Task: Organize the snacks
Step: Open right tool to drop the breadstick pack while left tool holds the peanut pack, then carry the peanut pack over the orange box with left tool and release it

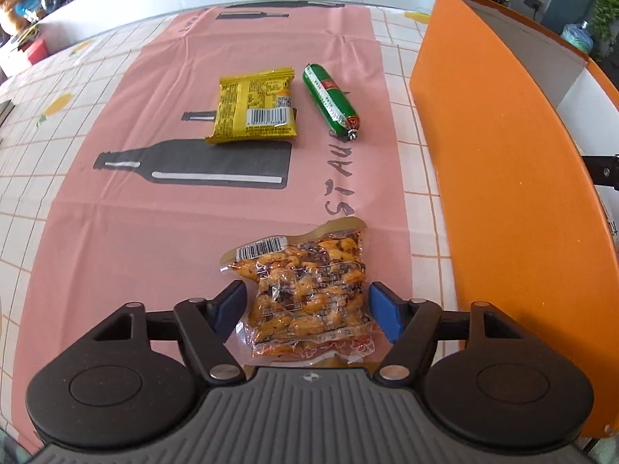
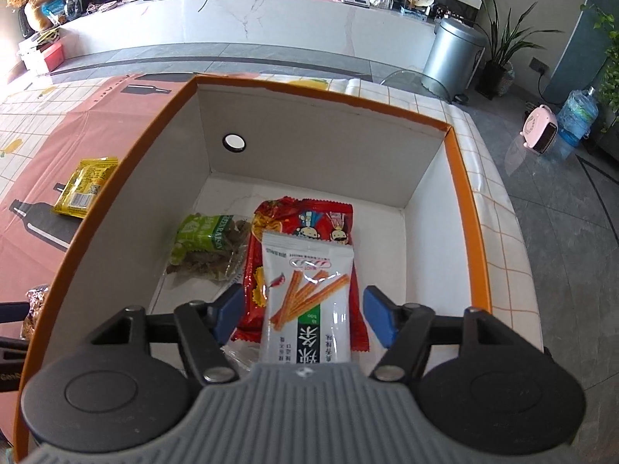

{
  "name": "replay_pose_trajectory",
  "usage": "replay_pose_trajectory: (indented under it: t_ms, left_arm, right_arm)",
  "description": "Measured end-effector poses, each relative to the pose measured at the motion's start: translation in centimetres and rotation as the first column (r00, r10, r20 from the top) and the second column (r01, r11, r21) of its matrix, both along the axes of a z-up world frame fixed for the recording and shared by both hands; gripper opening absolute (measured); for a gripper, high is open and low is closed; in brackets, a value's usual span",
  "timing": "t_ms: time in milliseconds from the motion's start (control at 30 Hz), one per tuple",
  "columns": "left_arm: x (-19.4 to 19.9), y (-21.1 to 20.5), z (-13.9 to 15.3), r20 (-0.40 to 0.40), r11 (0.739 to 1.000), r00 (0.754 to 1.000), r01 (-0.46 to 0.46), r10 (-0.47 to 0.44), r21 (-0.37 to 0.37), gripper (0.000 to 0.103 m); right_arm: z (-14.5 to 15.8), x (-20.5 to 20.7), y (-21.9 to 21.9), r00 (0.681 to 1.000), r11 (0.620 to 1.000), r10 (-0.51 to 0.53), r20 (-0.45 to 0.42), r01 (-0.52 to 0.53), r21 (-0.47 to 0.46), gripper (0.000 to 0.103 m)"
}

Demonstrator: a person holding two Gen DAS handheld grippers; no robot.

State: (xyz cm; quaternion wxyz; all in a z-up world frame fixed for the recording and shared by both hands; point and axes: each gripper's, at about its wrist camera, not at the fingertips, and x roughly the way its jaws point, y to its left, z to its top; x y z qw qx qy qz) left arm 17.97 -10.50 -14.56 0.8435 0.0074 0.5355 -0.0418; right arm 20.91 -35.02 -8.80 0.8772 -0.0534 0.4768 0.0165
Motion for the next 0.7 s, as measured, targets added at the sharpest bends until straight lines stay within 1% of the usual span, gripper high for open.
replay_pose_trajectory:
  t_ms: [67, 167, 233, 300, 467, 700]
  left_arm:
    - [0.0, 0.3, 0.2, -0.001, 1.0, 1.0, 0.006, -0.006, -0.014, 0.076]
    - [-0.2, 1.1, 0.5, 0.006, 0.998, 1.0, 0.0, 0.0, -0.065, 0.073]
    - [0.0, 1.2, 0.8, 0.02, 0.997, 1.0, 0.004, -0.003, -0.081, 0.07]
    - [0.1, 1.3, 1.0, 0.031, 0.995, 1.0, 0.008, -0.005, -0.102, 0.07]
    - [-0.1, 1.8, 1.6, 0.031, 0.991, 0.999, 0.017, -0.013, -0.131, 0.069]
    - [-1.0, 3.6, 4.0, 0.067, 0.973, 0.998, 0.023, -0.007, -0.231, 0.069]
  right_arm:
    - [0.2, -0.2, 0.2, 1.0, 1.0, 0.0, 0.001, 0.0, 0.001, 0.068]
    - [0.5, -0.7, 0.4, 1.0, 1.0, -0.011, 0.004, 0.011, 0.01, 0.068]
    - [0.8, -1.1, 0.6, 1.0, 1.0, -0.021, 0.008, 0.02, 0.024, 0.068]
    - [1.2, -1.5, 0.7, 1.0, 0.999, -0.023, 0.02, 0.022, 0.039, 0.068]
    - [2.0, -2.1, 1.1, 0.999, 0.999, -0.026, 0.037, 0.024, 0.045, 0.068]
    - [2.6, -4.0, 1.4, 0.996, 0.991, -0.08, 0.039, 0.075, 0.114, 0.067]
